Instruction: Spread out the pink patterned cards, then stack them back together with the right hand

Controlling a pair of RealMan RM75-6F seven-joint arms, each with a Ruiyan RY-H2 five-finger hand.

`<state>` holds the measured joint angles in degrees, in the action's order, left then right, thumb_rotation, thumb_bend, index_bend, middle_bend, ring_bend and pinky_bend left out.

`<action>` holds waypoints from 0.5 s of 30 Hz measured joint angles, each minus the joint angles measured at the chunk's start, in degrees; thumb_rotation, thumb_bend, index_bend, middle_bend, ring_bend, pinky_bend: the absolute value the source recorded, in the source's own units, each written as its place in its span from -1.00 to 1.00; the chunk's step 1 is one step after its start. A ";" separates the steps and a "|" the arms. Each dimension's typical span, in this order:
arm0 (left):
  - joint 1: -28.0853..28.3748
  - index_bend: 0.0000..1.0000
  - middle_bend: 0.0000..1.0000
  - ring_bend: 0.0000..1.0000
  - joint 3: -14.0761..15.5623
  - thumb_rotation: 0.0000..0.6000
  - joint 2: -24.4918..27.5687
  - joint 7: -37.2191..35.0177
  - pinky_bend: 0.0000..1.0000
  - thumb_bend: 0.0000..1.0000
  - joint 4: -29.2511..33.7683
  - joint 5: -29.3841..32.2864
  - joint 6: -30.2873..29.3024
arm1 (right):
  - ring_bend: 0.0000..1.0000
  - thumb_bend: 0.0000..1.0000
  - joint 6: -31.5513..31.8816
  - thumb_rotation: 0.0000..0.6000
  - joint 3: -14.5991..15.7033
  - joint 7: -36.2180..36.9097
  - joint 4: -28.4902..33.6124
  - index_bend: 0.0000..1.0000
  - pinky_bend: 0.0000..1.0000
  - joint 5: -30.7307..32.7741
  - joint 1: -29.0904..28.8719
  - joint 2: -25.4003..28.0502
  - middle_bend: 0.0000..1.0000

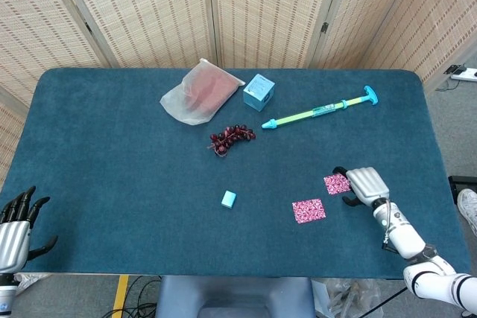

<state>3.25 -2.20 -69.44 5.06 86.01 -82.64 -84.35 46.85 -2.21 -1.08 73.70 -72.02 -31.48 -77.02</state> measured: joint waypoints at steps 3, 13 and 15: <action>-0.02 -0.59 -0.91 -0.91 0.05 1.00 0.13 0.11 -0.75 -0.49 0.18 -0.04 -0.02 | 1.00 -0.36 -0.85 1.00 -0.14 0.18 -2.21 -0.55 1.00 0.70 -0.01 -0.92 1.00; -0.10 -0.59 -0.91 -0.91 0.09 1.00 0.23 0.40 -0.75 -0.49 0.44 0.18 0.04 | 1.00 -0.36 -3.94 1.00 -0.73 1.41 -8.79 -0.55 1.00 1.67 -0.94 -4.88 1.00; -0.15 -0.59 -0.91 -0.91 0.04 1.00 0.31 0.42 -0.75 -0.49 0.47 0.30 0.01 | 1.00 -0.36 -4.13 1.00 -0.89 1.75 -9.76 -0.55 1.00 1.56 -1.09 -5.59 1.00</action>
<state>3.10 -2.16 -69.13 5.48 86.48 -82.34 -84.33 42.72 -3.10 0.67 63.94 -70.46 -32.58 -82.61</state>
